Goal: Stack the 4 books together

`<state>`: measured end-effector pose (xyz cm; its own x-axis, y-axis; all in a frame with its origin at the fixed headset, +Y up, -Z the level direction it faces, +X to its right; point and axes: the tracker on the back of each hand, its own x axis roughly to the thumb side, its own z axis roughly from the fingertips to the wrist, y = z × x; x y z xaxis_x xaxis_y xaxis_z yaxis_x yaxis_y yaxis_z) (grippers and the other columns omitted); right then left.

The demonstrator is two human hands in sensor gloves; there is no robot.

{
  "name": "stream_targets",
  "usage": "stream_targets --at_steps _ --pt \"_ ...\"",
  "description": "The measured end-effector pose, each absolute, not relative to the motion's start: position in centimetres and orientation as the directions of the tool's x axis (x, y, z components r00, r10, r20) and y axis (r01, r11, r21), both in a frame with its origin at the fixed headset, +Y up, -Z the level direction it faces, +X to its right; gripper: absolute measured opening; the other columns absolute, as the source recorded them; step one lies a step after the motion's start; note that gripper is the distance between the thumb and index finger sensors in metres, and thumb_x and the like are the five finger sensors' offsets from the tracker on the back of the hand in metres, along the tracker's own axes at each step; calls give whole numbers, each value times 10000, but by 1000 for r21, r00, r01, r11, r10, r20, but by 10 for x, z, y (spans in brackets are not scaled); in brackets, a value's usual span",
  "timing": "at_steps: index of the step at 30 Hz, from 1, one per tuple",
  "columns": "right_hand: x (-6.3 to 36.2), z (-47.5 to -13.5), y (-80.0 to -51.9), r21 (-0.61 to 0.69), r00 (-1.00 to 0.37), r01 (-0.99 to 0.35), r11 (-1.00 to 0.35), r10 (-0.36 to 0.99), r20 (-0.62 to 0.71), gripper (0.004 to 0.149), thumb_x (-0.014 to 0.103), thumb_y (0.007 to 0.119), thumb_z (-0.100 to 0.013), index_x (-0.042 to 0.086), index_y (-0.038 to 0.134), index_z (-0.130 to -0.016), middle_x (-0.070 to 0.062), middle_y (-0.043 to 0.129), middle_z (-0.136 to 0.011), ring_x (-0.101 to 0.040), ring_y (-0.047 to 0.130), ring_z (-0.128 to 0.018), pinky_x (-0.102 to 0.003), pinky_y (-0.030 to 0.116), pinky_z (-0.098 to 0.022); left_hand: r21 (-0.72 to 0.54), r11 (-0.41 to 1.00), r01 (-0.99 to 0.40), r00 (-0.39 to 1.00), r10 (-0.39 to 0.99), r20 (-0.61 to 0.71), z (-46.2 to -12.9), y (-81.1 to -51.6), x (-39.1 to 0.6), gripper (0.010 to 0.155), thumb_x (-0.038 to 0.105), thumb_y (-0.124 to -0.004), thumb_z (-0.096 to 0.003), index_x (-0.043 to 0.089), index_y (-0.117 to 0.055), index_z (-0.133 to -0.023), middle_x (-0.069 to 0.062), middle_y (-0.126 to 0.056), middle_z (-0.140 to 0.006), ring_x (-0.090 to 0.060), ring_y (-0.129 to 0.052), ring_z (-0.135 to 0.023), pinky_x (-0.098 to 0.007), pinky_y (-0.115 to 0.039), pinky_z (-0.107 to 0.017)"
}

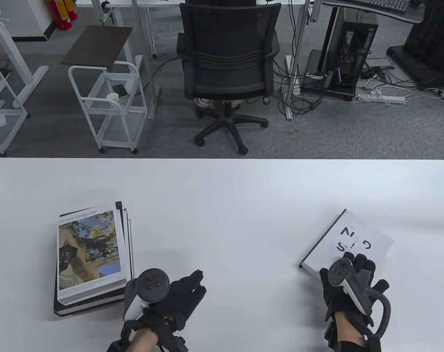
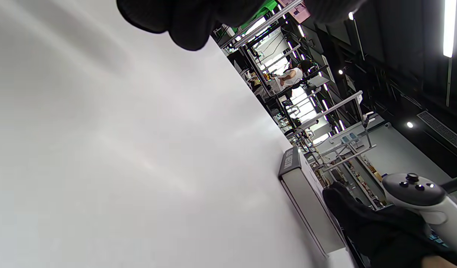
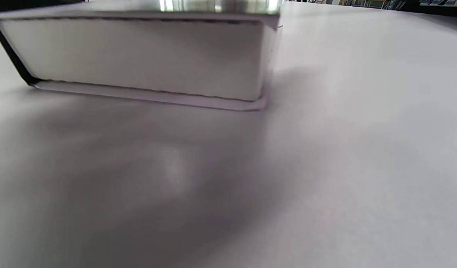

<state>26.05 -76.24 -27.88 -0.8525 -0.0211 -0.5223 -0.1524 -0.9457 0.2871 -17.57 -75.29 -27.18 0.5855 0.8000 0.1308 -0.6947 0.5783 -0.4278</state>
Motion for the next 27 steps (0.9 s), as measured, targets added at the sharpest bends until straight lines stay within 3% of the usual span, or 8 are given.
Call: stream_targets --at_steps 15,27 --pt "256 -281 -758 304 -853 -176 -936 -9 -522 726 644 426 -590 263 170 -1153 -87 191 -1196 -344 129 -1089 -687 276 -791 -420 589 -691 593 793 136 -271 -750 -179 689 514 -616 -519 123 -521 -1078 -179 -627 -1048 -450 -618 -972 -652 -514 -690" --pt "199 -288 -757 318 -935 -125 -940 4 -355 715 626 450 -599 238 211 -1150 -126 232 -1183 -396 220 -1081 -687 369 -776 -430 609 -666 660 750 40 -271 -755 -186 694 526 -611 -518 116 -532 -1073 -181 -673 -1023 -449 -677 -937 -642 -557 -675"
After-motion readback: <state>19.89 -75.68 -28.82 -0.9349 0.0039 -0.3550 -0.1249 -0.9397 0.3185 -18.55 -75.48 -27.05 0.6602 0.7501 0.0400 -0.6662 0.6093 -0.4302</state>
